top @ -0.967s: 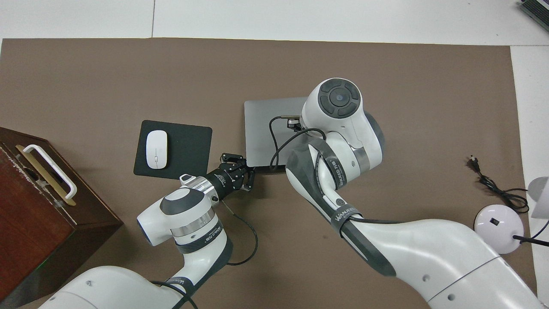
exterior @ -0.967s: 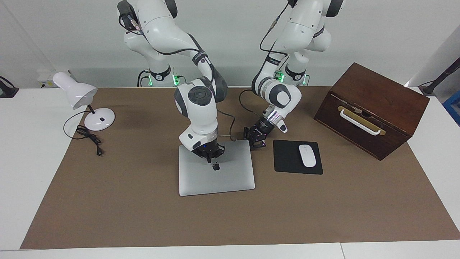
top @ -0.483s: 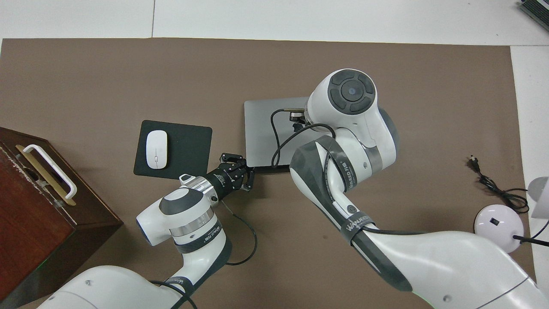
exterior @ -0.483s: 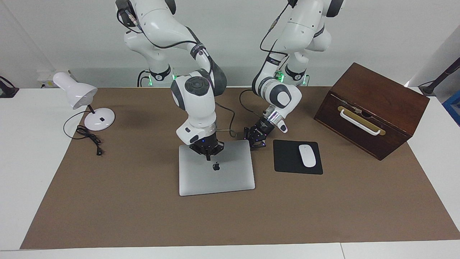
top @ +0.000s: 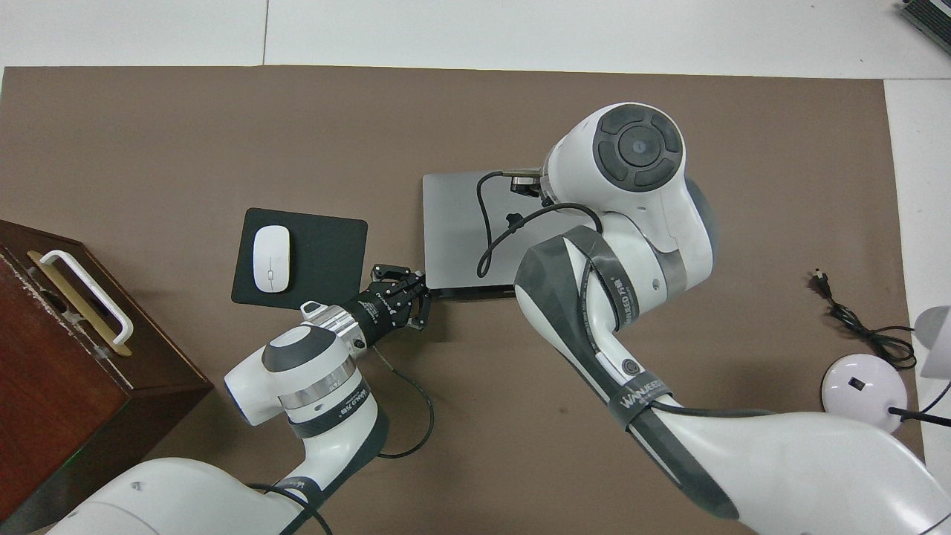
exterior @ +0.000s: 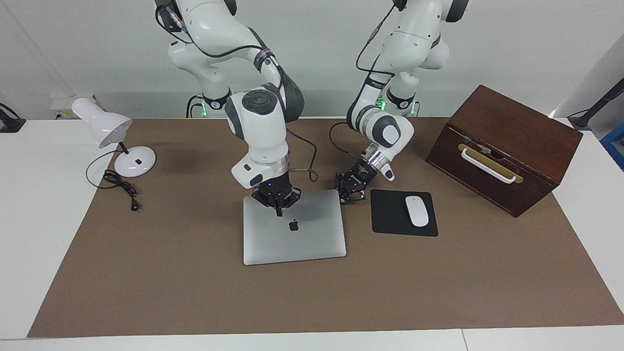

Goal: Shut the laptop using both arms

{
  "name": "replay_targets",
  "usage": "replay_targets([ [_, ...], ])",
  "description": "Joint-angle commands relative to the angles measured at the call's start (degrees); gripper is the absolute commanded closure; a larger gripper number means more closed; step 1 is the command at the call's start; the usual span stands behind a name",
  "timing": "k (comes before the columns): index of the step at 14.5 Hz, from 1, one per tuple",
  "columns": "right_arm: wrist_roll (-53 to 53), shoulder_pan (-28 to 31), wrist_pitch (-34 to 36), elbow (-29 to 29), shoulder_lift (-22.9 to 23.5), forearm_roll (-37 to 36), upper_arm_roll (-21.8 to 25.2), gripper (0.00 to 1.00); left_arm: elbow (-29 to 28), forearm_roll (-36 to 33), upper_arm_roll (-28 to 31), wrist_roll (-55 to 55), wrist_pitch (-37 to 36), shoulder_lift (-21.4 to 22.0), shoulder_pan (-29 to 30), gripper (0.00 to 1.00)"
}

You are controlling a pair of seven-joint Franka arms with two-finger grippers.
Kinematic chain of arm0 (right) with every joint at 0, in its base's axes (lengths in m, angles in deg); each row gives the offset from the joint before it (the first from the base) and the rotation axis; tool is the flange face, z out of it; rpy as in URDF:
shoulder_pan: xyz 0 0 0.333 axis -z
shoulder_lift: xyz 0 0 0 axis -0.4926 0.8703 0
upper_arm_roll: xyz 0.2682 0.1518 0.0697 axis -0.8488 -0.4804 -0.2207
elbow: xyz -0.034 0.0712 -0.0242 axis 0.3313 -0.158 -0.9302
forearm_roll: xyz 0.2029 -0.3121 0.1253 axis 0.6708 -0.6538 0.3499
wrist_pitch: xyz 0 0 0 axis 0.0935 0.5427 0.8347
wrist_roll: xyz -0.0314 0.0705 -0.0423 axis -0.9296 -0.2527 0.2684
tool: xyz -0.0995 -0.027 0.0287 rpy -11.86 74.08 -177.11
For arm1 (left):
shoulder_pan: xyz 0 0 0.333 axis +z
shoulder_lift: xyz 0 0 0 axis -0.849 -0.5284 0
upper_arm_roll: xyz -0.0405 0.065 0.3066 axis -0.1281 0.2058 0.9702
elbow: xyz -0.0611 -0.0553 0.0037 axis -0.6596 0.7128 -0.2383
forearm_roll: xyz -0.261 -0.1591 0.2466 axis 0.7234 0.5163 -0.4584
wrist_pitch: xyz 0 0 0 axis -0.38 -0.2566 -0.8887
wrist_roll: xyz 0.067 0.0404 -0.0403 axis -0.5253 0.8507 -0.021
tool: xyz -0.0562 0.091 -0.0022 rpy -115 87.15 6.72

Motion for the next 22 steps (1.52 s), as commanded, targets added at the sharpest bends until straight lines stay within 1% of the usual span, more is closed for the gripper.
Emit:
replay_targets([
  [1, -3.3, 1.9, 0.9, 0.7, -1.8, -2.5, -0.4, 1.00, -2.9, 0.7, 0.7, 2.5, 0.9, -0.3, 2.3, 1.00],
  [7, -9.5, 4.1, 3.4, 0.8, -4.9, -2.9, -0.3, 1.00, -3.9, 0.6, 0.7, 2.2, 1.1, 2.0, 3.5, 1.00],
  [10, -15.6, 6.7, 6.1, 2.1, -6.7, -2.8, -0.4, 1.00, -4.2, 0.6, 0.7, 1.9, 2.3, 4.9, 4.8, 1.00],
  [12, -19.2, 8.1, 8.3, 2.2, -8.4, -2.6, -0.4, 1.00, -4.2, 0.6, 0.7, 1.7, 3.9, 7.6, 5.2, 1.00],
  [14, -20.6, 8.7, 10.8, 2.2, -10.2, -2.4, -0.4, 1.00, -4.1, 0.5, 0.4, 0.9, 4.3, 10.3, 7.3, 1.00],
  [18, -21.5, 8.9, 15.8, 2.2, -13.8, -1.8, -0.4, 1.00, -3.0, 0.3, 0.7, 0.9, 8.1, 13.1, 7.2, 1.00],
  [19, -21.8, 9.0, 17.0, 2.2, -14.6, -1.7, -0.3, 1.00, -2.6, -0.7, 0.7, 1.0, 9.2, 13.7, 7.3, 1.00],
  [20, -21.9, 9.4, 18.0, 2.2, -15.3, -1.7, -0.3, 1.00, -0.5, -3.2, 0.7, 1.0, 11.8, 13.7, 7.5, 1.00],
  [21, -22.0, 9.6, 18.8, 2.1, -15.8, -1.7, -0.4, 1.00, 1.2, -4.3, 0.7, 1.1, 14.6, 13.6, 7.5, 1.00],
  [22, -22.0, 9.7, 19.4, 2.1, -16.3, -1.7, -0.4, 1.00, 2.5, -6.1, 0.8, 1.1, 15.8, 13.6, 7.6, 1.00],
])
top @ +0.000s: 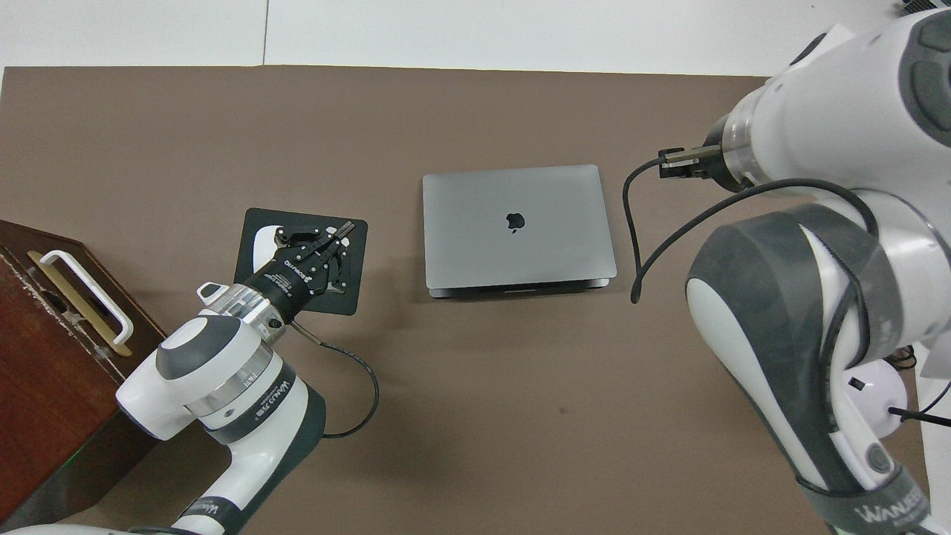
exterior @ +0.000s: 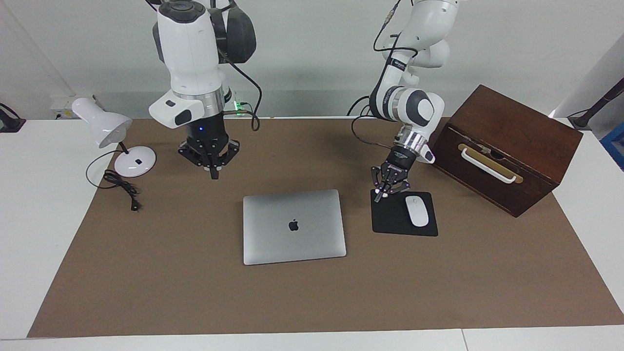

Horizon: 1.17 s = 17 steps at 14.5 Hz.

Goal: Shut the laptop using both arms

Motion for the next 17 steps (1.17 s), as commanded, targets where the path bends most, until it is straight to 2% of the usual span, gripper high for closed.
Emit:
replay_targets([
  [1, -1.9, 1.3, 1.7, -0.6, -1.7, 0.8, -0.5, 1.00, 3.3, -5.2, -0.2, 0.0, 3.7, 0.3, 1.2, 1.00],
  [4, -2.0, 2.7, 3.5, -0.6, -2.8, 1.0, -0.6, 1.00, 6.6, -15.4, -0.2, 0.5, 4.3, -0.8, 3.3, 1.00],
  [7, -4.2, 4.4, 5.1, -0.5, -4.2, 3.1, -0.4, 1.00, 11.2, -24.2, -0.2, 0.5, 10.7, -2.9, 5.4, 1.00],
  [9, -6.1, 6.2, 5.9, -0.5, -4.8, 3.8, -0.4, 1.00, 11.5, -30.3, -0.2, 0.7, 10.0, -3.2, 8.2, 1.00],
  [12, -6.5, 7.6, 7.8, -0.5, -5.8, 5.1, -0.4, 1.00, 11.8, -41.9, -0.2, 0.7, 4.3, -3.1, 13.5, 1.00],
  [15, -6.5, 9.3, 9.1, -0.6, -6.7, 6.7, -0.6, 1.00, 13.6, -59.7, -0.1, 0.7, -1.1, -3.6, 17.3, 1.00],
  [17, -6.5, 9.5, 10.1, -0.5, -7.0, 6.8, -0.5, 1.00, 15.1, -66.8, 0.0, 0.5, -6.1, -4.0, 19.8, 1.00],
])
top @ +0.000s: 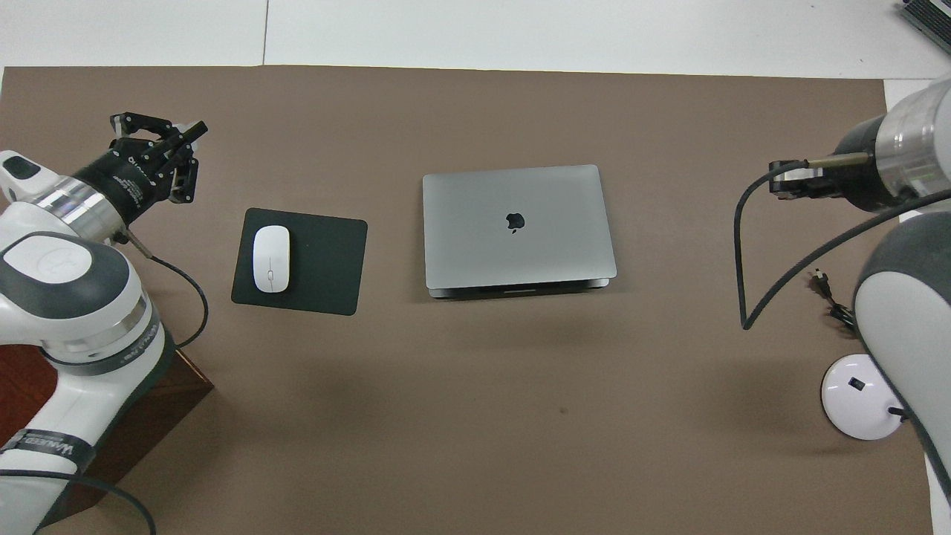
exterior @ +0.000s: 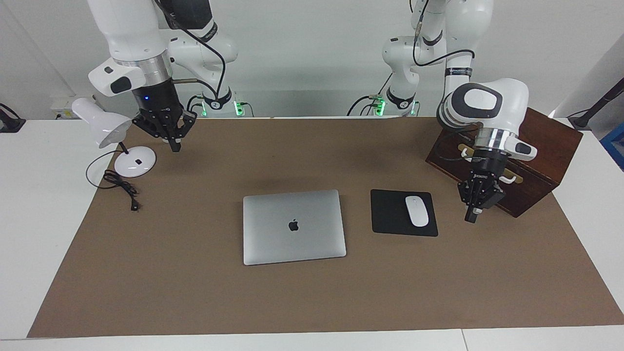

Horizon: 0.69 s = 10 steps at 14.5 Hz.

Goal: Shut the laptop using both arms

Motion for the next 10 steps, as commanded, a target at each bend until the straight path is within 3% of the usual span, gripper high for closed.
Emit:
replay_targets([
  [1, -1.4, 1.5, 1.7, -0.5, -1.2, 1.6, -0.6, 1.00, 2.4, -9.7, 0.1, 0.5, -5.2, -1.3, 3.2, 1.00],
  [3, -1.4, 1.6, 1.9, -0.6, -1.5, 1.6, -0.6, 1.00, 2.7, -18.7, 0.6, 0.5, -10.0, -1.3, 4.6, 1.00],
  [8, -1.2, 1.7, 2.8, -0.6, -1.7, 1.8, -0.5, 1.00, 11.0, -49.7, 5.0, 0.6, -33.2, -2.3, 5.1, 1.00],
  [9, -1.3, 1.9, 2.9, -0.6, -2.1, 1.8, -0.5, 0.82, 12.5, -53.0, 5.0, 0.6, -36.2, -2.5, 5.1, 1.00],
  [10, -1.4, 2.0, 3.4, -0.6, -2.3, 1.9, -0.5, 0.53, 13.6, -55.0, 5.0, 0.7, -38.9, -2.5, 5.1, 1.00],
])
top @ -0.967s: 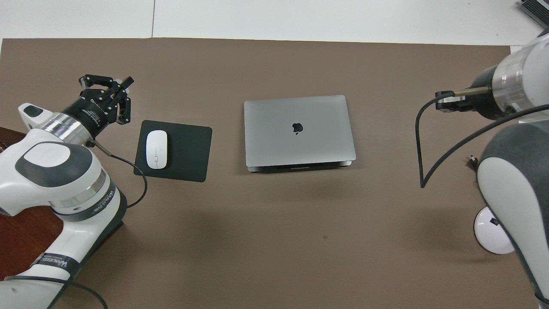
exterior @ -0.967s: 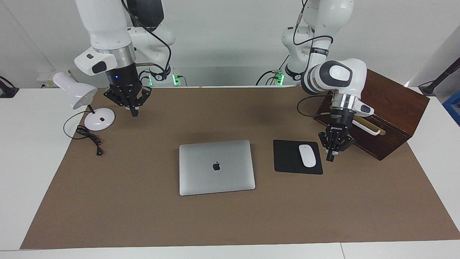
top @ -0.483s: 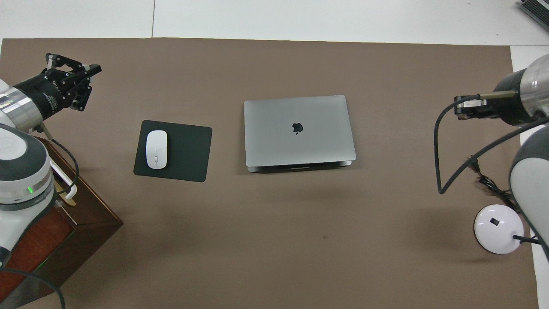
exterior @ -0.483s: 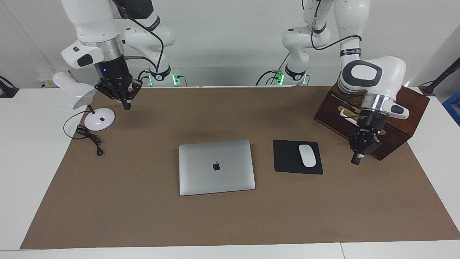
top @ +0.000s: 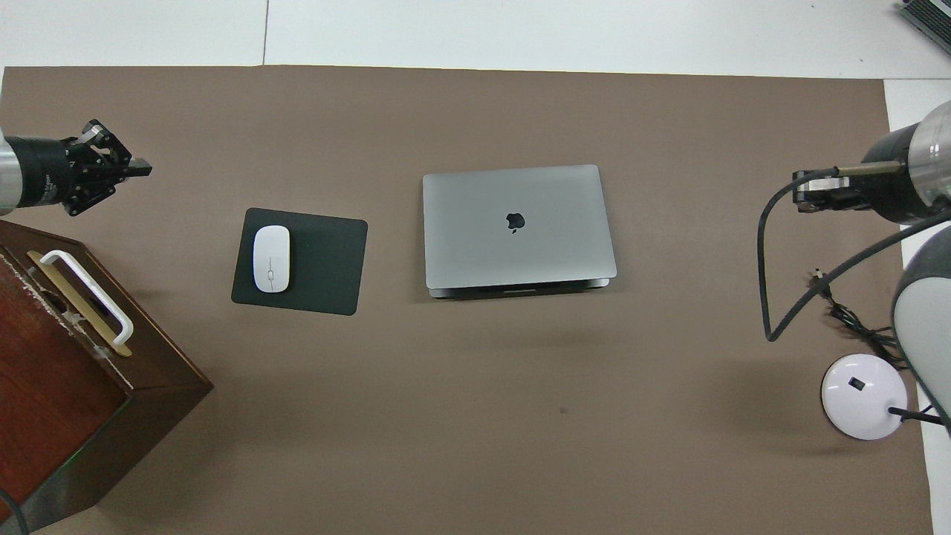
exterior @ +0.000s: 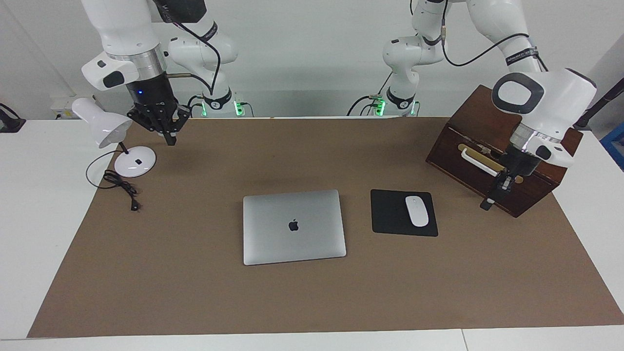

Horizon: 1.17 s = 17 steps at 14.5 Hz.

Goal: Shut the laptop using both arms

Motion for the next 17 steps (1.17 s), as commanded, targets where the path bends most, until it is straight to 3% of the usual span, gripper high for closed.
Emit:
replay_targets([
  [1, -1.4, 1.7, 1.7, -0.6, -1.5, 2.0, -0.5, 0.04, 5.5, -7.3, 0.0, 0.7, -8.1, -1.9, 0.1, 1.00],
  [6, -1.3, 1.7, 2.1, -0.8, -1.6, 2.0, -0.6, 0.00, 12.5, -17.6, -0.2, 1.1, -23.6, -1.2, -0.5, 1.00],
  [8, -1.3, 1.8, 2.0, -1.6, -2.1, 2.0, -0.5, 0.00, 13.8, -18.1, -0.2, 1.3, -29.6, 0.1, -0.8, 1.00],
  [13, -1.5, 2.7, 1.1, -3.4, -2.3, 2.0, -0.5, 0.00, 13.2, -18.1, -0.3, 5.8, -43.8, 8.8, -0.6, 1.00],
  [17, -1.6, 4.1, -0.5, -4.5, -2.5, 2.2, -0.4, 0.00, 13.7, -23.0, -0.7, 10.5, -48.2, 10.5, -1.1, 1.00],
])
